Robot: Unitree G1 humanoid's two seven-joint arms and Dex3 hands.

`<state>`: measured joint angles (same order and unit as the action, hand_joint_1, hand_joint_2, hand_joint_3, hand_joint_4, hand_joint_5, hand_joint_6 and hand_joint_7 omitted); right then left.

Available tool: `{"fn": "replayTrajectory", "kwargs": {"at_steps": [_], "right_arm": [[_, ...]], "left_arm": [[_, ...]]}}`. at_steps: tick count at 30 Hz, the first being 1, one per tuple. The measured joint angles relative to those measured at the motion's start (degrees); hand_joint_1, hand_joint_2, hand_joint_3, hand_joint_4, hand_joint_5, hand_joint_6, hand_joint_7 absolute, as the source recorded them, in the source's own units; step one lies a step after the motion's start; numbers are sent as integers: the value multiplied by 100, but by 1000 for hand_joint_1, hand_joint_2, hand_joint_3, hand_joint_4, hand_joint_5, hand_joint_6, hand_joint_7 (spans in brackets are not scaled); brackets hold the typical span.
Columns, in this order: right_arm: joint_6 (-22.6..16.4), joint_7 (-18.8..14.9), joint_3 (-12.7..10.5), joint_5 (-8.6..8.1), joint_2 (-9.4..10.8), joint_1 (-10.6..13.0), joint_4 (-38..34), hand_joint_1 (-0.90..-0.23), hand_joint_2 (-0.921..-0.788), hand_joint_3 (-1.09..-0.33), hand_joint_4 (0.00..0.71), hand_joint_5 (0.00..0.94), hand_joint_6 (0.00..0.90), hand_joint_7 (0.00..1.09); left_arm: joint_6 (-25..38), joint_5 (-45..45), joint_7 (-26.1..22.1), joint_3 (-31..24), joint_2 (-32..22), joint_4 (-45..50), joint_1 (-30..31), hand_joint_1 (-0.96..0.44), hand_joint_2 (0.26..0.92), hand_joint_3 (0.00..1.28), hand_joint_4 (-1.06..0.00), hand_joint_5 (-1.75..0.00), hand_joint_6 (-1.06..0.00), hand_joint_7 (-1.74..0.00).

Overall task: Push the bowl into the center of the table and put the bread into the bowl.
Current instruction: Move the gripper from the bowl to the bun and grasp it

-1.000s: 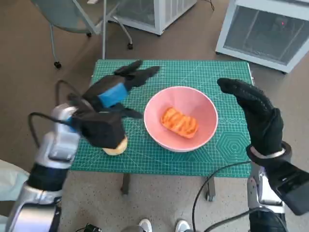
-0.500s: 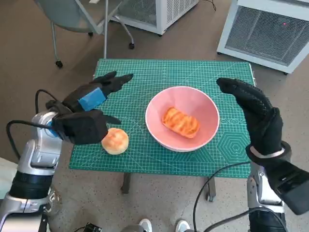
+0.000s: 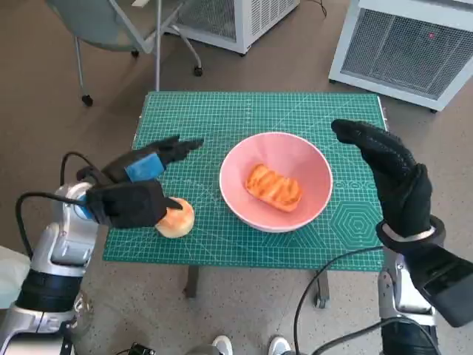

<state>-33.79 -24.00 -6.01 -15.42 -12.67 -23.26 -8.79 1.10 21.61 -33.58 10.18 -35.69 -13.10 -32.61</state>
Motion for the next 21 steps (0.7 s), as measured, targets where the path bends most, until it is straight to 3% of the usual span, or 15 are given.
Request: {"fn": "replayTrajectory", "kwargs": {"at_steps": [21], "right_arm": [[7, -43, -5, -7, -16, 0, -1, -584, -921, -734, 107, 0, -1, 373]], "left_arm": [[141, 260, -54, 402, -4, -411, 195, -227, 732, 2, -54, -1, -182, -1]]}}
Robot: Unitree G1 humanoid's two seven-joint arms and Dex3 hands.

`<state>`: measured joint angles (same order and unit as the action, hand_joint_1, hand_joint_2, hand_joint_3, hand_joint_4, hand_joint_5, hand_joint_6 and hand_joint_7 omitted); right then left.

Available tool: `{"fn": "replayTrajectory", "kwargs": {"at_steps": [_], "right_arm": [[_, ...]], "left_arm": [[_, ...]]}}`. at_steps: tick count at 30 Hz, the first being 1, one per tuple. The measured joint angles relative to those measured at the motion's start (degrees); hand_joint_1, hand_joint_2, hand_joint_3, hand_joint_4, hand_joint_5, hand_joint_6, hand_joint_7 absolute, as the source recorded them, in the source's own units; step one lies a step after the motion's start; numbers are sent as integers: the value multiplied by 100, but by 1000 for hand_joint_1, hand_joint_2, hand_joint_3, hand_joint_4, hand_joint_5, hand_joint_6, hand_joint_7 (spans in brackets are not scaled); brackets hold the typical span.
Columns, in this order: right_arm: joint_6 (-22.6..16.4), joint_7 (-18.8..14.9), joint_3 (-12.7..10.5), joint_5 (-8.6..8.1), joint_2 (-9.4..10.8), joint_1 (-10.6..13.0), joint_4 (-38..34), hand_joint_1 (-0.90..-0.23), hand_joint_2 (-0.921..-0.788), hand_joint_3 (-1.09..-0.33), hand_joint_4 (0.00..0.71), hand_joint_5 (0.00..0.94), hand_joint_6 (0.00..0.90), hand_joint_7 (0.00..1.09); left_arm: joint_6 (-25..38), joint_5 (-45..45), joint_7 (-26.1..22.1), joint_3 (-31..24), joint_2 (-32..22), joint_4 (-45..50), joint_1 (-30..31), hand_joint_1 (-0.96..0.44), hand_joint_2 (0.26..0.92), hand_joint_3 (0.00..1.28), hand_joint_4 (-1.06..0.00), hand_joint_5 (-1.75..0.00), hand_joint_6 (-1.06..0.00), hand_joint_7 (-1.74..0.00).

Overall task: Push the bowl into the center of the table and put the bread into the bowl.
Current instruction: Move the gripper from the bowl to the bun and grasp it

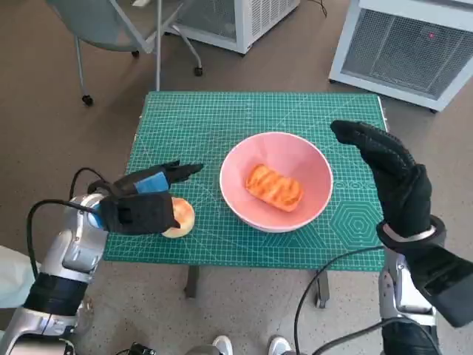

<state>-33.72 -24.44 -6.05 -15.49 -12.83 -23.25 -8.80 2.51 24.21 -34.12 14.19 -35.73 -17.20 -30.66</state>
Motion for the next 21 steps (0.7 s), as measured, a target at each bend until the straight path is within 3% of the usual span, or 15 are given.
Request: {"fn": "replayTrajectory", "kwargs": {"at_steps": [21], "right_arm": [[-3, -2, 21, 4, 11, -7, -88, -587, -921, -734, 107, 0, -1, 356]], "left_arm": [[439, 701, -62, 542, -4, -487, -32, -281, 730, 0, -55, -2, -194, -4]]}}
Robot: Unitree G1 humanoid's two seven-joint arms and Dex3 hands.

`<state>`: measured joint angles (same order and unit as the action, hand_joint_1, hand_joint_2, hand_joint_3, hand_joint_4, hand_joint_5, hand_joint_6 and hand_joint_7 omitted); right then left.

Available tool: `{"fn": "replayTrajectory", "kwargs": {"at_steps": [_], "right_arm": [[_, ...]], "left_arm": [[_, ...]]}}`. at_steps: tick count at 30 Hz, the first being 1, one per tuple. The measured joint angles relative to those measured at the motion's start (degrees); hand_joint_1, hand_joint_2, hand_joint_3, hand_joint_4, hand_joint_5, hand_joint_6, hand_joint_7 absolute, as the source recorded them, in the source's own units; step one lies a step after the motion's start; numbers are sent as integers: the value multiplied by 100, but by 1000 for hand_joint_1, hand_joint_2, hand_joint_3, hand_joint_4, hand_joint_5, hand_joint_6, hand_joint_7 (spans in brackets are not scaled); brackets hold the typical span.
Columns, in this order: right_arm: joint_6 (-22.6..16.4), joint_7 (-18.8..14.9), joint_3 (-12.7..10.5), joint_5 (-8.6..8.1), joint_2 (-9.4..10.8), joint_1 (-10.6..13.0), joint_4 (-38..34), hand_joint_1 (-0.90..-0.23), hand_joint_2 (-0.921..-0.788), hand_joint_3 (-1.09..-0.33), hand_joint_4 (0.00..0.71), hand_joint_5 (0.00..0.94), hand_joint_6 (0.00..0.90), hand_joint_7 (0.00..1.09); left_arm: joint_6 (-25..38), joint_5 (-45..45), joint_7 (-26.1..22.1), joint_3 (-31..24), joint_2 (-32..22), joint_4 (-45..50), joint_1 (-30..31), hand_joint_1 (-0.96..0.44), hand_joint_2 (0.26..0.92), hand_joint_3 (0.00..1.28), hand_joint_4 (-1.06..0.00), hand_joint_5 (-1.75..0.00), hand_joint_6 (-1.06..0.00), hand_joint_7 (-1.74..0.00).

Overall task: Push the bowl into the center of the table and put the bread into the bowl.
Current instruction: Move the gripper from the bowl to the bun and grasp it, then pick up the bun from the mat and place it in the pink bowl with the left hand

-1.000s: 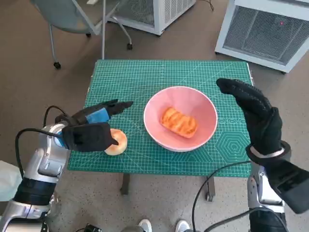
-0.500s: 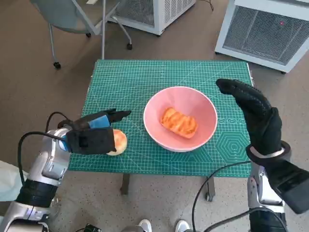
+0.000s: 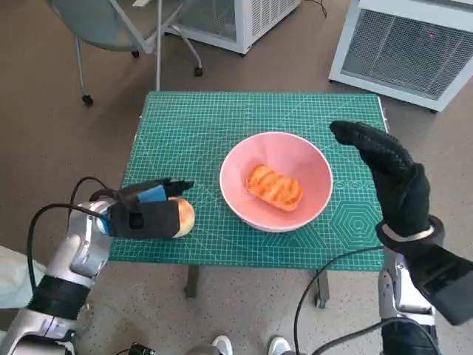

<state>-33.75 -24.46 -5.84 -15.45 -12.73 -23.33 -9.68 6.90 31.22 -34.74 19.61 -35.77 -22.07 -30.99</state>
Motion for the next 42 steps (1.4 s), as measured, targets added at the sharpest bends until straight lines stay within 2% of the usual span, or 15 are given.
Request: {"fn": "replayTrajectory", "kwargs": {"at_steps": [7, 12, 15, 17, 18, 19, 20, 23, 24, 25, 26, 29, 33, 42], "right_arm": [[-7, 0, 27, 3, 21, -19, -14, -583, -921, -733, 106, 0, -1, 354], [-27, 1, 23, 4, 20, -26, -38, -585, -921, -731, 107, 1, -1, 351], [-44, 0, 26, 5, 21, -28, -52, -587, -921, -731, 107, 1, -1, 350], [-55, 0, 25, 4, 21, -28, -62, -588, -921, -730, 107, 1, -1, 349], [-59, 0, 25, 4, 21, -28, -64, -589, -921, -730, 107, 1, -1, 349], [-61, 0, 25, 4, 21, -28, -64, -589, -921, -731, 106, 1, -1, 348], [-64, 0, 25, 4, 21, -28, -64, -588, -921, -731, 106, 0, -1, 347], [-67, 1, 26, 4, 21, -28, -63, -588, -921, -733, 105, 0, -1, 346], [-67, 1, 27, 4, 21, -28, -63, -588, -921, -733, 105, 0, -1, 345], [-67, 1, 27, 4, 21, -27, -62, -587, -921, -734, 105, 0, -1, 345], [-67, 1, 26, 4, 21, -27, -62, -587, -921, -734, 104, 0, -1, 344], [-67, 1, 25, 3, 21, -27, -62, -587, -921, -735, 104, 0, -1, 343], [-67, 1, 26, 4, 21, -27, -61, -586, -921, -734, 105, 0, -1, 341], [-68, 1, 26, 4, 21, -27, -63, -587, -921, -731, 106, 1, -1, 333]], "left_arm": [[-7, 307, 346, 281, 174, -765, -414, -247, 724, 0, -86, -12, -229, -17], [-23, 447, 643, 444, 373, -1479, -745, -142, 721, 1, -180, -30, -330, -46], [-43, 469, 851, 483, 506, -1898, -976, -71, 734, 8, -286, -53, -418, -66], [-79, 469, 1026, 494, 587, -2145, -1098, -19, 751, 16, -444, -104, -490, -77], [-107, 469, 1138, 498, 633, -2287, -1160, -5, 758, 17, -483, -193, -514, -74], [-134, 470, 1238, 504, 664, -2383, -1201, 14, 768, 18, -501, -402, -554, -66], [-175, 471, 1357, 516, 695, -2501, -1238, 144, 823, 30, -573, -694, -615, -80], [-336, 489, 1735, 564, 758, -2750, -1314, 302, 889, 32, -675, -1027, -740, -152], [-387, 497, 1842, 578, 770, -2822, -1327, 242, 894, 28, -699, -1055, -727, -319], [-462, 503, 1990, 587, 772, -2894, -1338, 155, 904, 29, -723, -1107, -699, -571], [-526, 510, 2092, 599, 770, -2938, -1344, 100, 908, 28, -739, -1137, -692, -725], [-739, 540, 2376, 655, 761, -3067, -1361, 34, 911, 29, -763, -1159, -681, -924], [-952, 546, 2520, 700, 754, -3130, -1367, 8, 904, 31, -801, -1103, -670, -1042], [-1217, 498, 2526, 677, 624, -2929, -1286, 2, 901, 30, -813, -1106, -676, -1044]]}}
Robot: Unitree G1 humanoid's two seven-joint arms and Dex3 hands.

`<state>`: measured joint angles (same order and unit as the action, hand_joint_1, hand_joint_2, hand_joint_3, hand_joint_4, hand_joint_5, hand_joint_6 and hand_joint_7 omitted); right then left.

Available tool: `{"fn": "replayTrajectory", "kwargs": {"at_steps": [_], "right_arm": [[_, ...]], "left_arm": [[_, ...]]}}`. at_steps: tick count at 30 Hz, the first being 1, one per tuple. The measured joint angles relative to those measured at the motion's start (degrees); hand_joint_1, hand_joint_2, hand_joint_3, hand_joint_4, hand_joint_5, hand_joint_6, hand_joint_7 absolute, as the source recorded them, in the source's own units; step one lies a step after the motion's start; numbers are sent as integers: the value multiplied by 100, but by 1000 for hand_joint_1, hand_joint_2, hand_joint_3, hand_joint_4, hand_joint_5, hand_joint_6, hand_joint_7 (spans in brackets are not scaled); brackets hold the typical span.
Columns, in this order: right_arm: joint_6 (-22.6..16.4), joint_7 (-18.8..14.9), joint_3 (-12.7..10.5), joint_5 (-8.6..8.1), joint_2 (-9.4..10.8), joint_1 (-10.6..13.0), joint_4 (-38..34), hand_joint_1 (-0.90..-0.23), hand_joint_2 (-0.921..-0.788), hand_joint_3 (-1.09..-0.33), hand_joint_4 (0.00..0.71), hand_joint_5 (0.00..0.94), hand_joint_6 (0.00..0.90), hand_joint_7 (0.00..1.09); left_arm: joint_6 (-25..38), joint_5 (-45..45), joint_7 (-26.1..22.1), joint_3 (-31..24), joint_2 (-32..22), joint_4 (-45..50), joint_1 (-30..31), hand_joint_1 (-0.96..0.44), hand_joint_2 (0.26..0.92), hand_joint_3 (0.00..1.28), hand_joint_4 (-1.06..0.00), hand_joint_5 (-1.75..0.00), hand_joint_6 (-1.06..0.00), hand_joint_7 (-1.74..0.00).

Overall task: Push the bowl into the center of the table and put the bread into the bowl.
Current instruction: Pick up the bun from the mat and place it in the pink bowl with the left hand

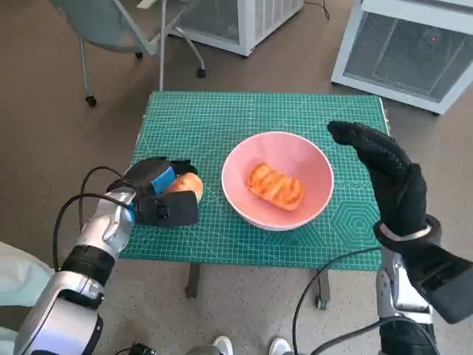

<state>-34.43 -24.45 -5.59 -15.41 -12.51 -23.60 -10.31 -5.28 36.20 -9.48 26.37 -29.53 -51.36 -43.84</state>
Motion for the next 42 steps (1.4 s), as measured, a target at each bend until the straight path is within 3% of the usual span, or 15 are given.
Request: {"fn": "replayTrajectory", "kwargs": {"at_steps": [11, 21, 29, 35, 42], "right_arm": [[-3, -1, 2, -2, 2, -4, -56, -585, -921, -735, 104, 0, -1, 329], [-21, -1, 4, -1, 2, -16, -122, -596, -921, -733, 105, 1, -1, 330], [-34, -23, 9, -3, 2, -46, -150, -598, -921, -732, 105, 1, -1, 331], [-45, -47, 13, -4, 2, -63, -204, -595, -921, -731, 105, 1, -1, 331], [-60, -67, 29, -5, 4, -104, -218, -595, -921, -730, 106, 1, -1, 332]], "left_arm": [[48, -202, -454, -264, -149, 836, 266, 2, 900, 31, -813, -1106, -683, -1037], [372, -613, -799, -867, -191, 1976, 512, 2, 904, 33, -796, -1050, -667, -1126], [631, -826, -685, -1331, -101, 2969, 512, 3, 905, 31, -791, -1027, -671, -1149], [720, -823, -483, -1346, 259, 3476, 507, 3, 901, 23, -813, -1046, -691, -1084], [241, -766, -145, -1142, 656, 3523, 493, 2, 898, 24, -804, -1133, -719, -978]]}}
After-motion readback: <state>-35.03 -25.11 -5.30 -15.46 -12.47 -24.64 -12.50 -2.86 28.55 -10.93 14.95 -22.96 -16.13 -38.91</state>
